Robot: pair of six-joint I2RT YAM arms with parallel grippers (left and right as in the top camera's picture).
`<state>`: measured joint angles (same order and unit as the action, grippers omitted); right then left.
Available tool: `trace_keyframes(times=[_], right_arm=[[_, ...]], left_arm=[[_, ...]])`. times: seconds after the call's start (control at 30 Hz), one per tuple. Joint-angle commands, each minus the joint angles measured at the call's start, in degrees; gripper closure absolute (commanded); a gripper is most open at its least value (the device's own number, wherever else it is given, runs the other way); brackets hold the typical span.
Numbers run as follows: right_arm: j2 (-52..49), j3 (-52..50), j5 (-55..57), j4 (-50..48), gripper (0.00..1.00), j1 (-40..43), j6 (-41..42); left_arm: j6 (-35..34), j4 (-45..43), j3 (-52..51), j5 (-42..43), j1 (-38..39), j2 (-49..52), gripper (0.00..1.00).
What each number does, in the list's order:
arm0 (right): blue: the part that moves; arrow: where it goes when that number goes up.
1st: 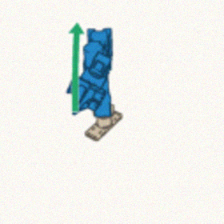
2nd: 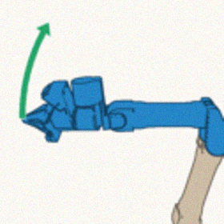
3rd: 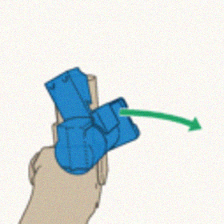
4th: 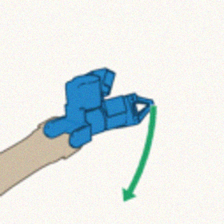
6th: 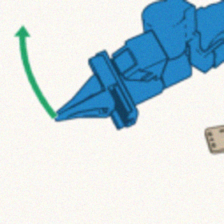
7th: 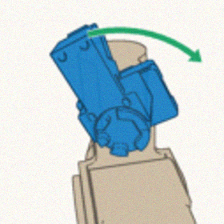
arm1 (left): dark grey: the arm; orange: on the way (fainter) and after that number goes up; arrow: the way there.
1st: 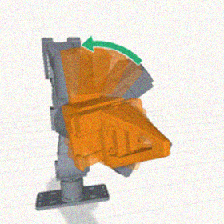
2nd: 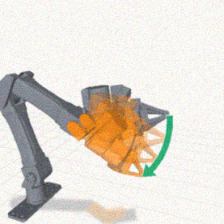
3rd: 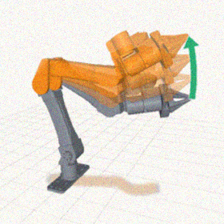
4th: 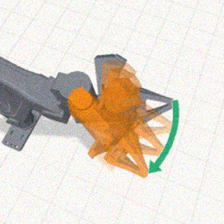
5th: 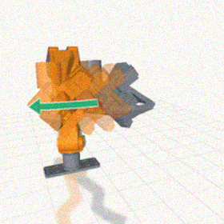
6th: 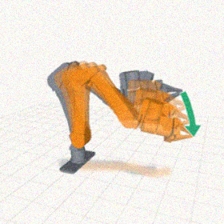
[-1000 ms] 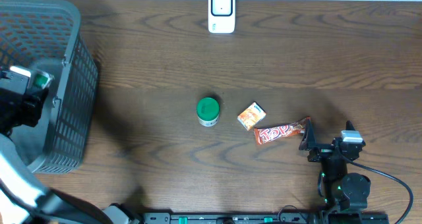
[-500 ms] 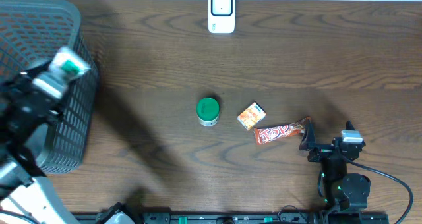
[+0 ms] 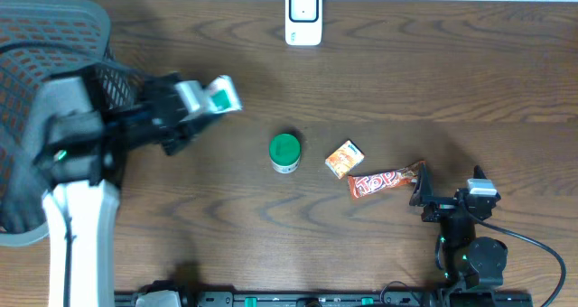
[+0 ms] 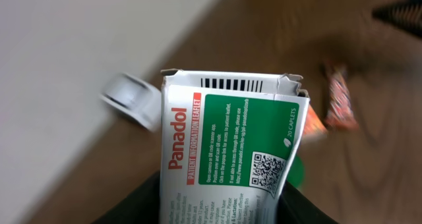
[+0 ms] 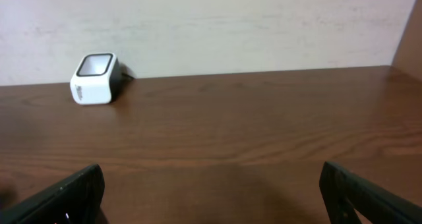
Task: Scan the item barcode
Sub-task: 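Lower the Panadol box left of the green jar and open the left gripper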
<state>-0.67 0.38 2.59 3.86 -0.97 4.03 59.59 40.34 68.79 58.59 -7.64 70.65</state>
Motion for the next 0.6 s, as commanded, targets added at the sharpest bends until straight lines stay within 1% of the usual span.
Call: trace_keyframes(times=[0.0, 0.07, 0.2, 0.4, 0.57], right_arm=[[0.3, -0.1, 0.5, 0.2, 0.01, 0.2, -0.5], [0.3, -0.1, 0.5, 0.2, 0.01, 0.2, -0.5], [0.3, -0.1, 0.5, 0.2, 0.01, 0.2, -0.5], [0.3, -0.1, 0.5, 0.2, 0.01, 0.2, -0.5], [0.3, -0.1, 0.5, 0.2, 0.01, 0.2, -0.5]], left_arm=[[-0.8, 2.4, -0.2, -13.4, 5.5, 6.2, 0.54], [-0.8, 3.2, -0.2, -16.0, 7.1, 9.0, 0.54], [-0.8, 3.6, -0.2, -16.9, 8.7, 14.2, 0.54], [-0.8, 3.6, -0.2, -19.1, 8.7, 21.8, 0.54], [-0.8, 3.5, -0.2, -19.3, 8.7, 27.9, 0.54]])
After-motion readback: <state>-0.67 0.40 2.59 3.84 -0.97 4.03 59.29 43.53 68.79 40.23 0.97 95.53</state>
